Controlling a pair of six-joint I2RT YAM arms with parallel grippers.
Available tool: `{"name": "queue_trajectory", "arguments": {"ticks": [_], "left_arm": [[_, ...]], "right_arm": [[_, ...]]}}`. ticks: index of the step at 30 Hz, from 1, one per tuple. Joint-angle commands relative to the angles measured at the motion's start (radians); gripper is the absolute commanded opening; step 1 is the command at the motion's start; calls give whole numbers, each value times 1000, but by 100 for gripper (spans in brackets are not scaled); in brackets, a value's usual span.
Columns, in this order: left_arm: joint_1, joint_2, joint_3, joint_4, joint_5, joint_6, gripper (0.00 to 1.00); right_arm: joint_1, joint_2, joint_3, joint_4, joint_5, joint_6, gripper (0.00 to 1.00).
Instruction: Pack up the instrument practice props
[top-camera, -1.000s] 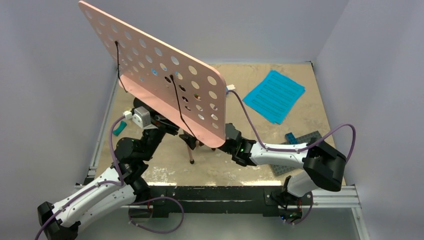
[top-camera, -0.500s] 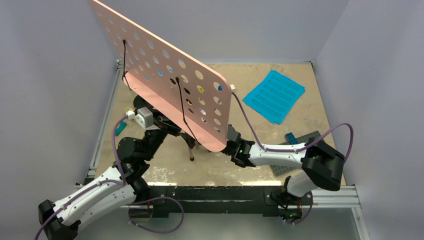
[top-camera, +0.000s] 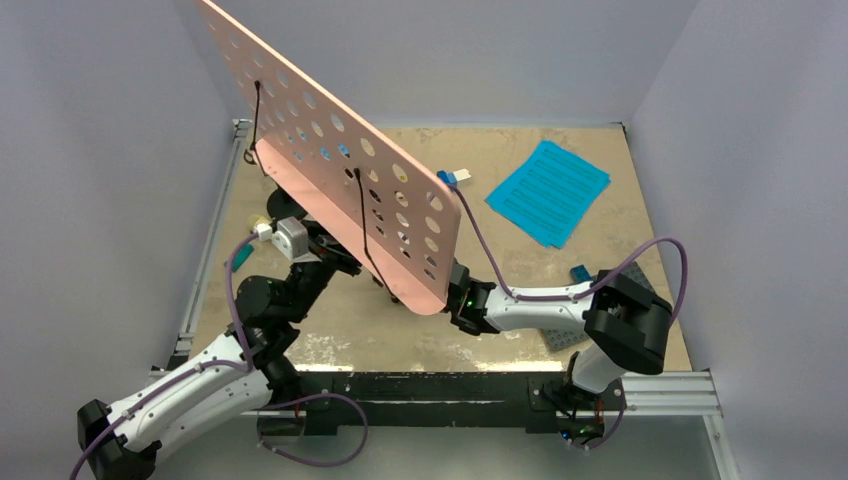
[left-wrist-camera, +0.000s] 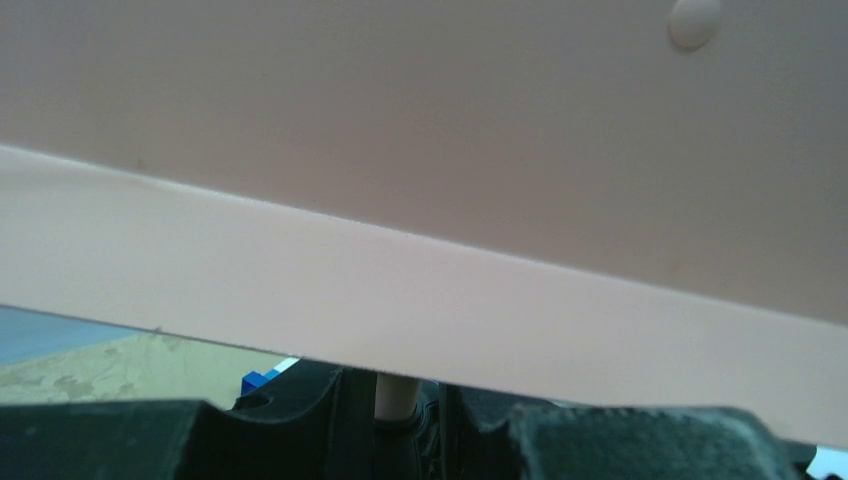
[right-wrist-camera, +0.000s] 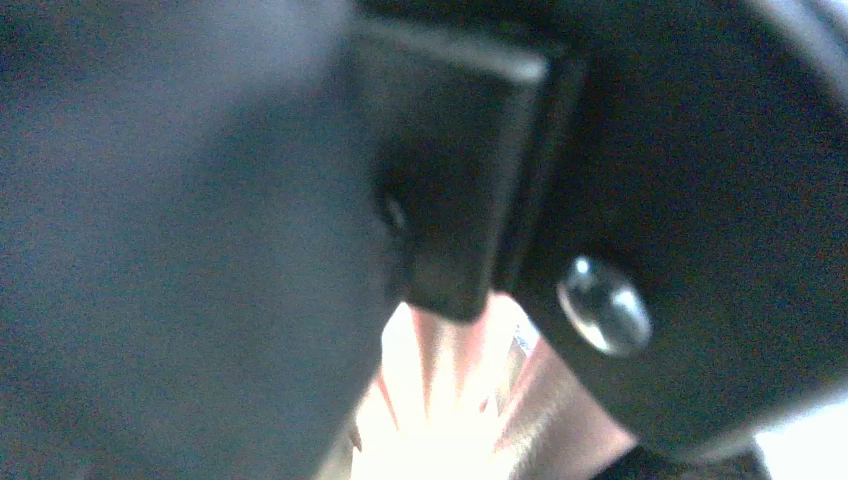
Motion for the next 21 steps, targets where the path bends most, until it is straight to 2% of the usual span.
{"name": "queue_trajectory", "arguments": {"ticks": [1, 3, 5, 10, 16, 18, 21], "left_arm": [[-11, 17, -55, -202, 22, -22, 0], [-10, 16, -55, -198, 20, -22, 0], [-10, 18, -55, -186, 20, -22, 0], [-10, 25, -52, -166, 21, -23, 0], [-10, 4, -41, -188, 5, 5, 42], [-10, -3, -35, -207, -12, 10, 51], [-10, -11, -27, -237, -24, 19, 55]], "right_arm": [[-15, -3, 1, 129, 55, -31, 31], [-14, -7, -12, 139, 52, -29, 20], [-14, -14, -22, 141, 44, -28, 2], [-14, -26, -39, 156, 43, -19, 0], [-13, -69, -63, 164, 33, -14, 0], [-14, -87, -66, 146, 20, -6, 0], [-13, -122, -69, 102, -6, 12, 0]]}}
